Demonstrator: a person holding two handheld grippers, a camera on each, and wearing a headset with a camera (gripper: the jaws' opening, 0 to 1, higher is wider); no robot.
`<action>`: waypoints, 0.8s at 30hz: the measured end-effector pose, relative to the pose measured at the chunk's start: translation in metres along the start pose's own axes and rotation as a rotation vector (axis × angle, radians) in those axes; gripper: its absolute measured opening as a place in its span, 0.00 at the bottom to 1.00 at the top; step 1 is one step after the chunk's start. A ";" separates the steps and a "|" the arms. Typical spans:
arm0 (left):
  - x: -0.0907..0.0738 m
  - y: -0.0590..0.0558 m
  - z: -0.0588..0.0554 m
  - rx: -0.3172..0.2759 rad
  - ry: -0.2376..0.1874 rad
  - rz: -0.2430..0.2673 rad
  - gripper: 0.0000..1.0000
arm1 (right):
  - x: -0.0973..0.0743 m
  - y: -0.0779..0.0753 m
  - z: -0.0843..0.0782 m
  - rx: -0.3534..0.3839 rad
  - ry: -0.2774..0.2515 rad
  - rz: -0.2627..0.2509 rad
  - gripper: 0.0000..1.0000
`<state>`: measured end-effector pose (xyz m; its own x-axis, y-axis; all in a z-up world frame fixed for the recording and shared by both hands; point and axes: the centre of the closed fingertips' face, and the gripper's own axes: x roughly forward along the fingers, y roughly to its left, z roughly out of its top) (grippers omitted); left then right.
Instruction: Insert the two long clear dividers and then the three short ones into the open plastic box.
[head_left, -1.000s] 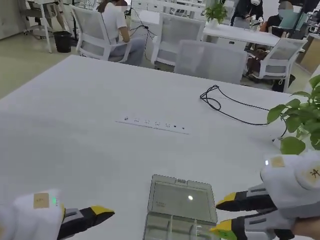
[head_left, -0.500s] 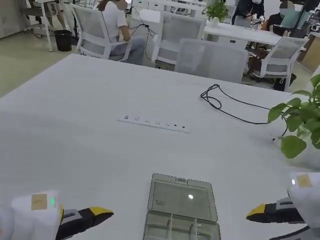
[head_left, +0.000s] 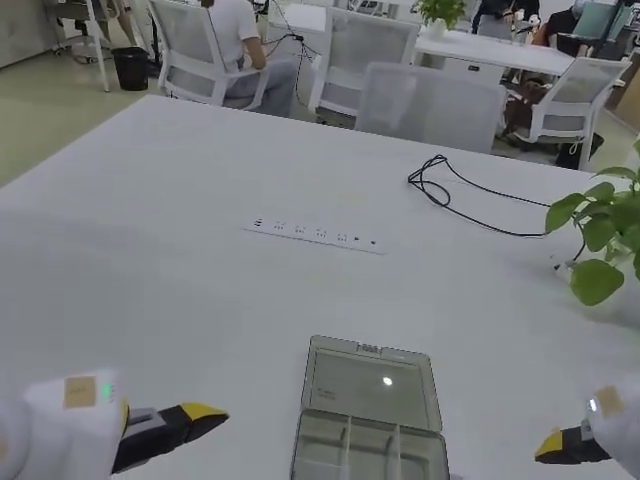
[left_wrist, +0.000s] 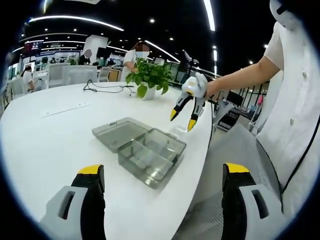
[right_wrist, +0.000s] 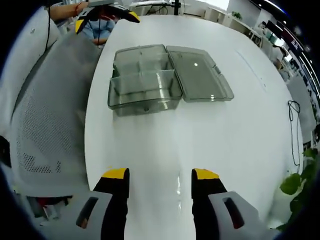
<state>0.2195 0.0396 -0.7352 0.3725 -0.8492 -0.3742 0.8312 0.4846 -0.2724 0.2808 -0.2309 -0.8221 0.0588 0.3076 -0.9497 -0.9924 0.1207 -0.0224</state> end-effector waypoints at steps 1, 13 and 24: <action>0.000 0.000 0.000 -0.002 0.001 0.001 1.00 | 0.003 -0.001 -0.005 -0.014 0.020 0.003 0.50; 0.001 0.003 0.000 -0.013 -0.001 0.008 1.00 | 0.020 -0.001 -0.029 -0.071 0.097 0.018 0.46; 0.003 0.002 0.001 -0.013 0.003 0.001 1.00 | 0.025 -0.002 -0.033 -0.073 0.108 0.006 0.41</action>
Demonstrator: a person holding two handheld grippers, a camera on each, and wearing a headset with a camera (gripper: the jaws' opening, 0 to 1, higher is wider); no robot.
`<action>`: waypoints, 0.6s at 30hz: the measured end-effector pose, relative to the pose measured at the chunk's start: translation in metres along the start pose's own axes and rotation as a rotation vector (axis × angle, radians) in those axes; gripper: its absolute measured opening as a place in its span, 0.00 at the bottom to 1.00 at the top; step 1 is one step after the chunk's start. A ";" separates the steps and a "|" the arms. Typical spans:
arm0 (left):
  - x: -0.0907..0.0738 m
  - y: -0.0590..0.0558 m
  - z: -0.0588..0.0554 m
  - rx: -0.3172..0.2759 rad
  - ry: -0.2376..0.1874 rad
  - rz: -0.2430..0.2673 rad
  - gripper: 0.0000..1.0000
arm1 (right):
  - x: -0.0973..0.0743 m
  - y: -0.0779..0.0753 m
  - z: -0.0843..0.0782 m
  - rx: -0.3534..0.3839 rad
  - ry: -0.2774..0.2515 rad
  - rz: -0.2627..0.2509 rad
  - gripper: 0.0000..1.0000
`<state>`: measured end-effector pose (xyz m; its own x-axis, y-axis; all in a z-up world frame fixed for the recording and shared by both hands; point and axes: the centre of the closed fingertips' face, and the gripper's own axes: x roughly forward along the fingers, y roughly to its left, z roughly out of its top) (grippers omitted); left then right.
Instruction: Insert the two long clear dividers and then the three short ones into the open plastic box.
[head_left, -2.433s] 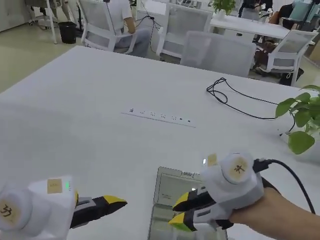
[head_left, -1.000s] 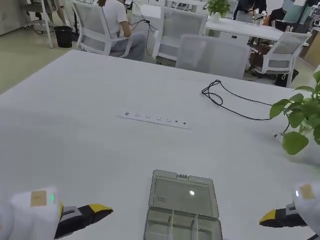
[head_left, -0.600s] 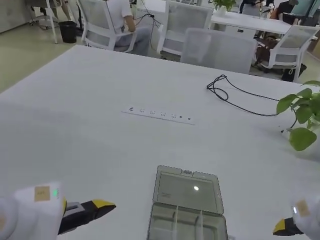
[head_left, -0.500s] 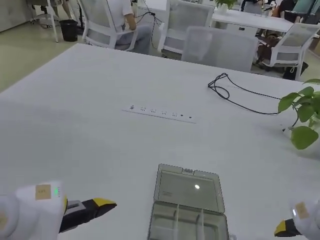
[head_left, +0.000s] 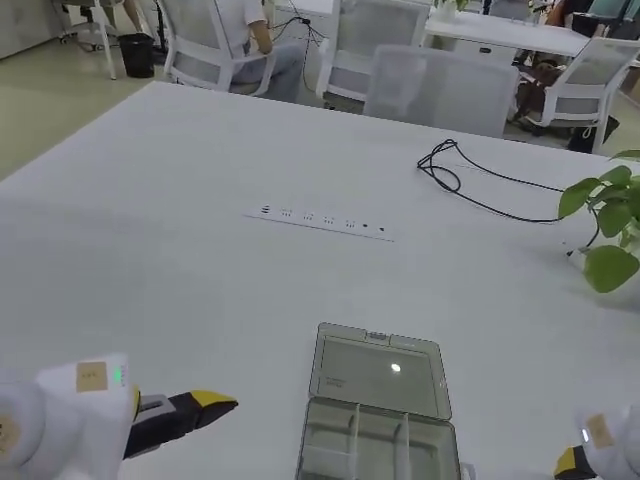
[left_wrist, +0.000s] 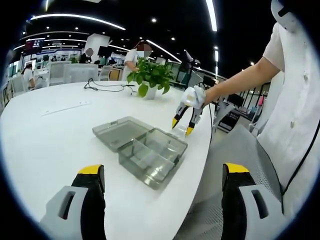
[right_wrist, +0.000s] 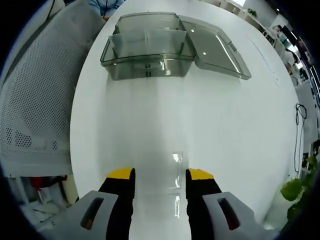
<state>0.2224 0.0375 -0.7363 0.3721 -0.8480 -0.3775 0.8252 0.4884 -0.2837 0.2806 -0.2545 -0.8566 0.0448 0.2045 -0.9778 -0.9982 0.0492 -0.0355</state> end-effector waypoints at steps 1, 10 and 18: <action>0.000 0.000 0.000 0.000 0.000 0.000 1.00 | 0.000 0.001 0.000 0.002 0.000 0.004 0.40; 0.001 0.000 0.002 0.008 0.000 -0.005 1.00 | 0.000 0.001 0.000 0.020 -0.017 0.020 0.34; 0.001 -0.001 0.002 0.010 -0.001 -0.007 1.00 | 0.000 0.002 0.001 0.023 -0.017 0.023 0.33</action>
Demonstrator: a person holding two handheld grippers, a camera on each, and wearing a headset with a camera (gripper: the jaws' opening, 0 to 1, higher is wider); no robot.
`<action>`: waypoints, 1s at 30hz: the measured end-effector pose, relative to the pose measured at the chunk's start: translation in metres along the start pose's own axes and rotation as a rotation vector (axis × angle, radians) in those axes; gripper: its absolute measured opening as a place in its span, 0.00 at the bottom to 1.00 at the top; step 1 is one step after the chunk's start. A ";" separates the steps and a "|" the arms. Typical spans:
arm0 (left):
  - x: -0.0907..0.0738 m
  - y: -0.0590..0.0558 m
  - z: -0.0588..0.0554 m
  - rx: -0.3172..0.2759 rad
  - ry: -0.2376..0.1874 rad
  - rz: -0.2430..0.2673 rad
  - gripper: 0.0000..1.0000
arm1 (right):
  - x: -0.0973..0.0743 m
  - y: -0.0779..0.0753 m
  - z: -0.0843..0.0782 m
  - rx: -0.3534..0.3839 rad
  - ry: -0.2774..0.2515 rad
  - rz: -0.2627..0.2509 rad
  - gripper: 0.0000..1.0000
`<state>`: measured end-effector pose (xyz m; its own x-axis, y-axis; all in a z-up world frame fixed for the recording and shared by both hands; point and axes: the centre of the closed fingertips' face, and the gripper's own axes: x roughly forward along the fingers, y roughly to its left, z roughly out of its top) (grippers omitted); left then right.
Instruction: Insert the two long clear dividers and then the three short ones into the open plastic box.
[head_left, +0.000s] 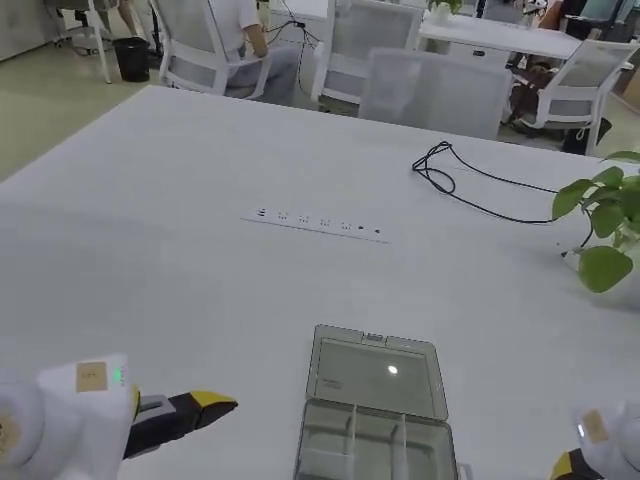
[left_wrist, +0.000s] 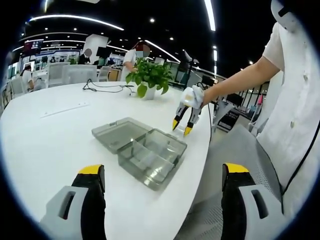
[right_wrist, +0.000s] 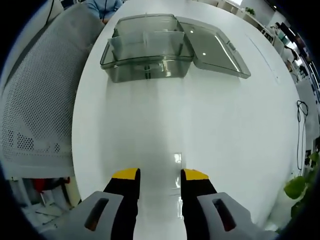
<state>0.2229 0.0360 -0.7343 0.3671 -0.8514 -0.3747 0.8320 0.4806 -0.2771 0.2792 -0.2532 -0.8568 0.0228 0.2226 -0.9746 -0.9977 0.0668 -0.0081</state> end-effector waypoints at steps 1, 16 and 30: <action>0.000 0.000 0.000 0.000 0.000 0.000 1.00 | 0.000 0.000 0.000 0.000 0.000 0.000 0.33; -0.005 0.000 0.002 -0.003 -0.008 0.003 0.99 | -0.009 0.000 0.009 -0.009 -0.016 -0.051 0.33; -0.002 0.007 0.025 -0.043 -0.044 0.031 0.91 | -0.054 0.006 0.056 -0.064 -0.089 -0.184 0.33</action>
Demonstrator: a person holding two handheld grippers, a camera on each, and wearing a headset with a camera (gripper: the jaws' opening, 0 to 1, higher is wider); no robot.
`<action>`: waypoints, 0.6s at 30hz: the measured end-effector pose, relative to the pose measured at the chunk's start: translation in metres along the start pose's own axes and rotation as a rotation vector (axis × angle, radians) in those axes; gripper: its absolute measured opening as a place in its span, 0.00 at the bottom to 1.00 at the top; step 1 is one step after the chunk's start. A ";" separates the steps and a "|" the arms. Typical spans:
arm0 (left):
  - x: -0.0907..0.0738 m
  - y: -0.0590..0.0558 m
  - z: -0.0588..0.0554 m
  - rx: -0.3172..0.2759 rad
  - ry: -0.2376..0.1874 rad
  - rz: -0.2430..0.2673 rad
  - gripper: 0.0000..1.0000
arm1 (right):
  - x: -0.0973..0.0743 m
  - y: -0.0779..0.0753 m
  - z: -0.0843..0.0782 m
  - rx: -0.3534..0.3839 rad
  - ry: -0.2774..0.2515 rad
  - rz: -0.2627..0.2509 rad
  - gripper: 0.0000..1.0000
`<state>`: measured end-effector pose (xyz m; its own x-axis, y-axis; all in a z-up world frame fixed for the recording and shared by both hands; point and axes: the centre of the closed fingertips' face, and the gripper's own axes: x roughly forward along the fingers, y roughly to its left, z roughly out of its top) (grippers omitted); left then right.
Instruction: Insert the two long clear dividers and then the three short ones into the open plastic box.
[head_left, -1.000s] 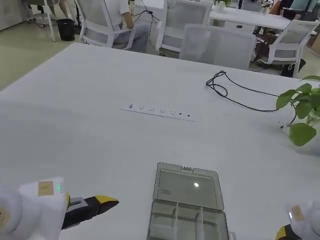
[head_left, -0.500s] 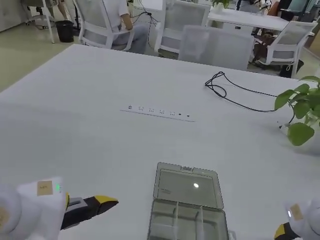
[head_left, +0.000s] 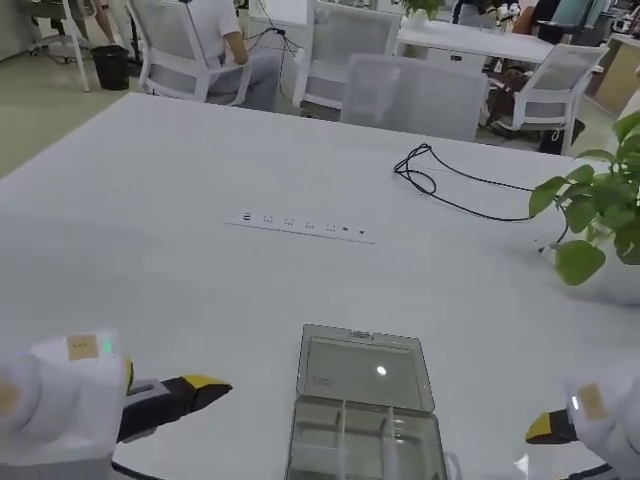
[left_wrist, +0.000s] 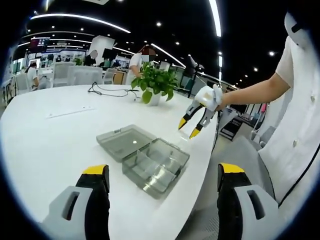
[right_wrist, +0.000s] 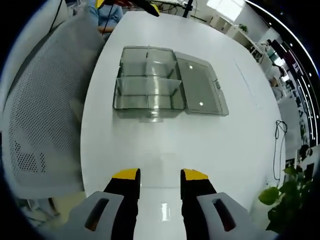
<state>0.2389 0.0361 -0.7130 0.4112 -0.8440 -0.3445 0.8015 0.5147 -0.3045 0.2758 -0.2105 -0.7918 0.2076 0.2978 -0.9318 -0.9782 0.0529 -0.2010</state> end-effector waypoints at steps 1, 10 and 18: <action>0.000 -0.001 0.004 -0.003 -0.007 -0.002 0.91 | -0.003 0.000 0.003 -0.006 -0.002 -0.007 0.33; 0.016 -0.010 0.027 -0.091 -0.042 -0.026 0.81 | -0.035 0.002 0.047 -0.020 -0.058 -0.086 0.33; 0.032 -0.026 0.040 -0.168 -0.013 -0.061 0.72 | -0.061 0.004 0.082 -0.034 -0.101 -0.137 0.33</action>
<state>0.2489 -0.0106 -0.6805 0.3700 -0.8758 -0.3099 0.7417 0.4793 -0.4691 0.2579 -0.1501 -0.7105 0.3354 0.3841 -0.8602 -0.9394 0.0678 -0.3360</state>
